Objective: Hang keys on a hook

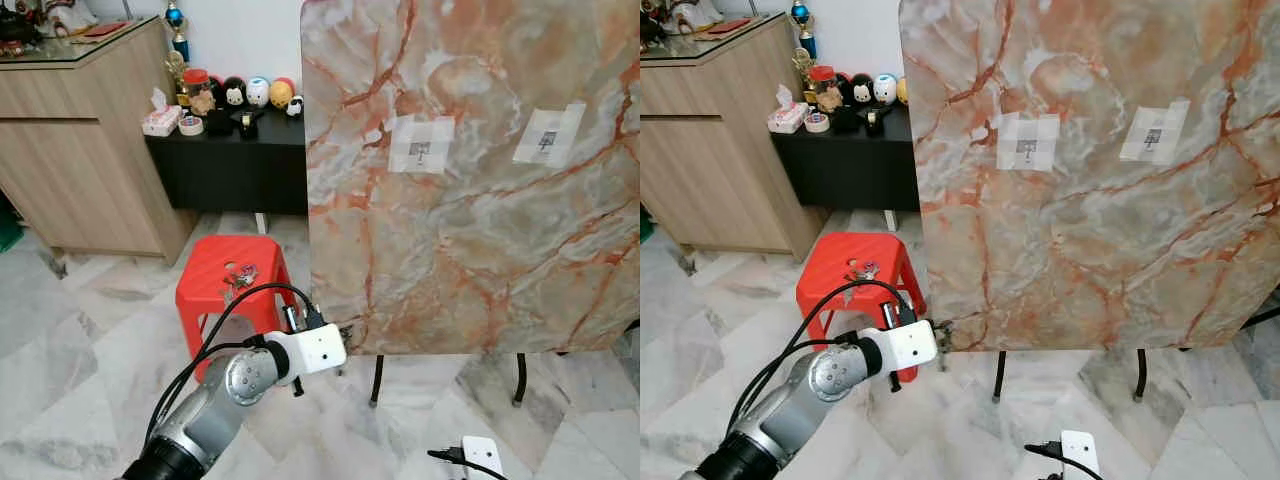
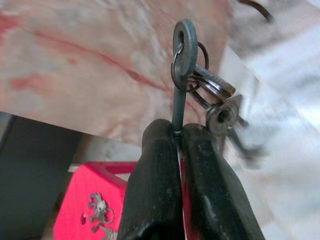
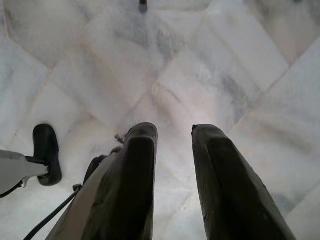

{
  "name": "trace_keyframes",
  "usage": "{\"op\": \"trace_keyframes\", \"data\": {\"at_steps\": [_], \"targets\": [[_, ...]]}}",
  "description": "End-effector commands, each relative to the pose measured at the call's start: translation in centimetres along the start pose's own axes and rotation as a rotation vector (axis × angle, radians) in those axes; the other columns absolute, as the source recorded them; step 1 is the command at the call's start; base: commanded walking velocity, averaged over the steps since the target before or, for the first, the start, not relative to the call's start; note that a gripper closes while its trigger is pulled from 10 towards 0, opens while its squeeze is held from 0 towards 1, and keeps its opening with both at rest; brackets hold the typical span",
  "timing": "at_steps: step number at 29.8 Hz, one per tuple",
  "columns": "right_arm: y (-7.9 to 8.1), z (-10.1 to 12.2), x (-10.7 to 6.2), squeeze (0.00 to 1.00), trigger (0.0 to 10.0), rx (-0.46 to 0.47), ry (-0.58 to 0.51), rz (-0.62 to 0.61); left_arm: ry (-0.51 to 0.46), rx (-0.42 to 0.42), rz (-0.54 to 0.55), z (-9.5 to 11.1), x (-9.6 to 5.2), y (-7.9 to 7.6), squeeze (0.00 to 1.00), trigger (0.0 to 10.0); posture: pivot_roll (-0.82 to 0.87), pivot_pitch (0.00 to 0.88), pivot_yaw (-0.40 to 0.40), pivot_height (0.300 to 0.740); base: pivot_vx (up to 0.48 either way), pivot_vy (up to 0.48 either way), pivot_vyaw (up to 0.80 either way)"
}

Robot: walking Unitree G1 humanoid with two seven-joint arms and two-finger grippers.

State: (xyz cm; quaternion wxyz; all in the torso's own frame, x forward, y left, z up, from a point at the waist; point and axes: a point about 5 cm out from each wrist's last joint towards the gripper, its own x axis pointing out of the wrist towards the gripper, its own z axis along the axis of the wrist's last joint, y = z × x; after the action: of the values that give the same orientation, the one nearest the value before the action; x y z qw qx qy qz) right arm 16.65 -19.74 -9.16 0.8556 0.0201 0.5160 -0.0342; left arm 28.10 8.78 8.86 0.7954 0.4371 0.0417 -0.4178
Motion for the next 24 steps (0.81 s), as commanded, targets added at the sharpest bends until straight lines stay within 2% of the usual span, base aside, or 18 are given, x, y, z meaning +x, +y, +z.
{"op": "trace_keyframes", "data": {"at_steps": [1, 4, 6, 7, 9, 11, 12, 13, 14, 15, 16, 18, 20, 22, 23, 24], "targets": [[0.1, 0.9, 0.0, 0.00, 10.0, -0.026, -0.046, 0.002, 0.025, 0.102, -0.070, 0.1, -0.3, 0.0, 0.00, 10.0, 0.08, 0.000, -0.041, 0.740, 0.000, 0.000, 0.00], [0.1, 1.5, 0.0, 0.00, 10.0, -0.103, -0.085, -0.001, 0.135, 0.295, -0.090, -1.2, -1.0, 0.8, 0.00, 10.0, 0.08, 0.000, -0.036, 0.740, 0.000, 0.000, 0.00], [0.1, 1.8, 0.0, 0.00, 10.0, -0.158, -0.105, -0.009, 0.191, 0.342, -0.063, -1.9, -1.3, 1.7, 0.00, 10.0, 0.07, 0.000, -0.036, 0.740, 0.000, 0.000, 0.00], [0.1, 2.3, 0.0, 0.00, 10.0, -0.249, -0.132, -0.022, 0.232, 0.365, -0.092, -2.5, -2.0, 2.5, 0.00, 10.0, 0.07, 0.000, -0.035, 0.740, 0.000, 0.000, 0.00], [0.2, 2.5, 0.0, 0.00, 10.0, -0.289, -0.143, -0.023, 0.246, 0.376, -0.122, -2.8, -2.4, 2.8, 0.00, 10.0, 0.07, 0.000, -0.034, 0.740, 0.000, 0.000, 0.00], [0.5, 3.0, 0.0, 0.00, 10.0, -0.377, -0.166, -0.001, 0.212, 0.368, -0.259, -2.8, -3.4, 2.2, 0.00, 10.0, 0.07, 0.000, -0.025, 0.740, 0.000, 0.000, 0.00], [-0.4, 8.7, -0.6, 0.00, 10.0, -0.454, -0.292, 0.044, 0.203, 0.345, -0.357, -2.8, -4.2, 1.6, 0.00, 10.0, 0.07, 0.000, -0.022, 0.740, 0.000, 0.000, 0.00], [-0.7, 11.6, -1.3, 0.00, 10.0, -0.484, -0.361, 0.076, 0.203, 0.287, -0.375, -2.7, -4.5, 1.5, 0.00, 10.0, 0.07, 0.000, -0.021, 0.740, 0.000, 0.000, 0.00], [-0.7, 11.6, -1.3, 0.00, 10.0, -0.484, -0.361, 0.076, 0.203, 0.287, -0.375, -2.7, -4.5, 1.5, 0.00, 10.0, 0.07, 0.000, -0.021, 0.740, 0.000, 0.000, 0.00], [-0.8, 14.1, -2.1, 0.00, 10.0, -0.507, -0.426, 0.116, 0.200, 0.219, -0.386, -2.6, -4.6, 1.4, 0.00, 10.0, 0.06, 0.000, -0.019, 0.740, 0.000, 0.000, 0.00], [-0.5, 15.5, -2.6, 0.00, 10.0, -0.557, -0.463, 0.165, 0.190, 0.189, -0.412, -2.4, -4.7, 1.1, 0.00, 10.0, 0.06, 0.000, -0.020, 0.740, 0.000, 0.000, 0.00], [0.0, 17.0, -3.4, 0.00, 10.0, -0.636, -0.504, 0.219, 0.184, 0.157, -0.442, -2.2, -4.7, 0.8, 0.00, 10.0, 0.06, 0.000, -0.021, 0.740, 0.000, 0.000, 0.00], [0.6, 18.2, -4.2, 0.00, 10.0, -0.707, -0.542, 0.284, 0.195, 0.167, -0.476, -2.2, -4.9, 0.7, 0.00, 10.0, 0.06, 0.000, -0.030, 0.740, 0.000, 0.000, 0.00], [2.1, 20.1, -5.6, 0.00, 10.0, -0.812, -0.598, 0.402, 0.179, 0.148, -0.509, -1.8, -4.9, 0.4, 0.00, 10.0, 0.06, 0.000, -0.039, 0.740, 0.000, 0.000, 0.00], [2.1, 20.1, -5.6, 0.00, 10.0, -0.812, -0.598, 0.402, 0.179, 0.148, -0.509, -1.8, -4.9, 0.4, 0.00, 10.0, 0.06, 0.000, -0.039, 0.740, 0.000, 0.000, 0.00], [2.7, 20.5, -6.1, 0.00, 10.0, -0.841, -0.615, 0.452, 0.164, 0.122, -0.519, -1.5, -4.8, 0.3, 0.00, 10.0, 0.06, 0.000, -0.039, 0.740, 0.000, 0.000, 0.00]]}}
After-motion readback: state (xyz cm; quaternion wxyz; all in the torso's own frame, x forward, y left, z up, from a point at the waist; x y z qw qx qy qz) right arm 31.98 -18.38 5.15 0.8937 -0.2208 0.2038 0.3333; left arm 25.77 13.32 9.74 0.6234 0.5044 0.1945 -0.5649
